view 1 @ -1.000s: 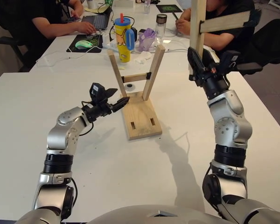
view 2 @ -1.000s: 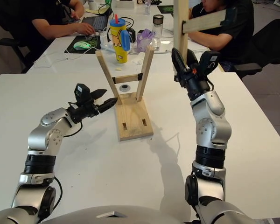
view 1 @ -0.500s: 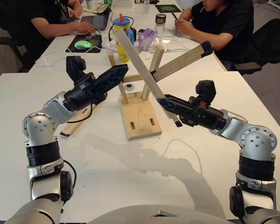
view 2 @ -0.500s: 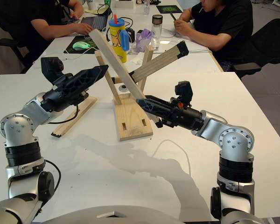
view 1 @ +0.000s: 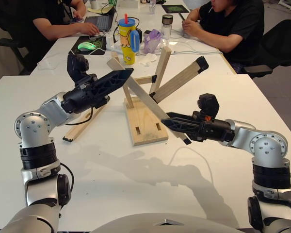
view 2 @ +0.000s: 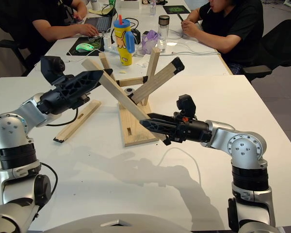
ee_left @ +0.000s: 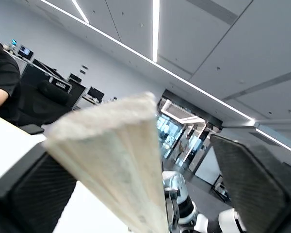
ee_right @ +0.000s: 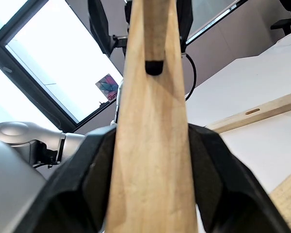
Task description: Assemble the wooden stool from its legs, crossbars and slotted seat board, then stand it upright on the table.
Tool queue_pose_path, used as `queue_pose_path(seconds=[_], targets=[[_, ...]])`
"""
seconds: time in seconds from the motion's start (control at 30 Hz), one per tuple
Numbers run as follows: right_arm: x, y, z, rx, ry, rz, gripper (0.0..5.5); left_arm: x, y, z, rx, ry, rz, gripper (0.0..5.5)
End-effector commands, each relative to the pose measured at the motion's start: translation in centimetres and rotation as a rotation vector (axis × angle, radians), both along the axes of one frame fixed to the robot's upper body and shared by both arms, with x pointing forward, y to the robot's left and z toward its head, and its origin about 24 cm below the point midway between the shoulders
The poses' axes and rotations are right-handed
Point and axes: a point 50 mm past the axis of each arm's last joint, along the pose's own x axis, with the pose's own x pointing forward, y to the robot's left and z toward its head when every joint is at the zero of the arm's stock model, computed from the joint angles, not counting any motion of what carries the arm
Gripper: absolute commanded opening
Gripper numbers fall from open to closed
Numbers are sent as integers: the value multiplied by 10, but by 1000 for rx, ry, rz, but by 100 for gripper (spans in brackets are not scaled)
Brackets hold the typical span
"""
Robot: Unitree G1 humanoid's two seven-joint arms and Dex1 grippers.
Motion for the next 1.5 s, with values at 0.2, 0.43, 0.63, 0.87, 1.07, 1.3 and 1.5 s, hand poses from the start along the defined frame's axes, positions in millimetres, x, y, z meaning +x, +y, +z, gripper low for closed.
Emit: queue_pose_path(seconds=[0.2, 0.43, 0.63, 0.87, 1.07, 1.3, 1.5], targets=[[-5, 0, -1, -38, -19, 45, 204, -2, 1, 0, 85, -1, -48, 294], [-5, 1, -1, -23, -23, 37, 204, -5, 11, -7, 194, 10, -61, 211], [8, 1, -6, -65, -45, -67, 204, -4, 24, -11, 255, 5, -26, 210], [14, -2, -20, -135, -32, -139, 343, 6, 53, -15, 320, -32, 169, 206], [22, -4, -52, -509, -311, -228, 376, 11, 61, -12, 385, -101, 247, 206], [23, 6, -97, -829, -682, -111, 376, 21, 55, -8, 503, -215, 284, 206], [37, 11, -115, -868, -703, -177, 376, 25, 56, -15, 655, -262, 239, 206]])
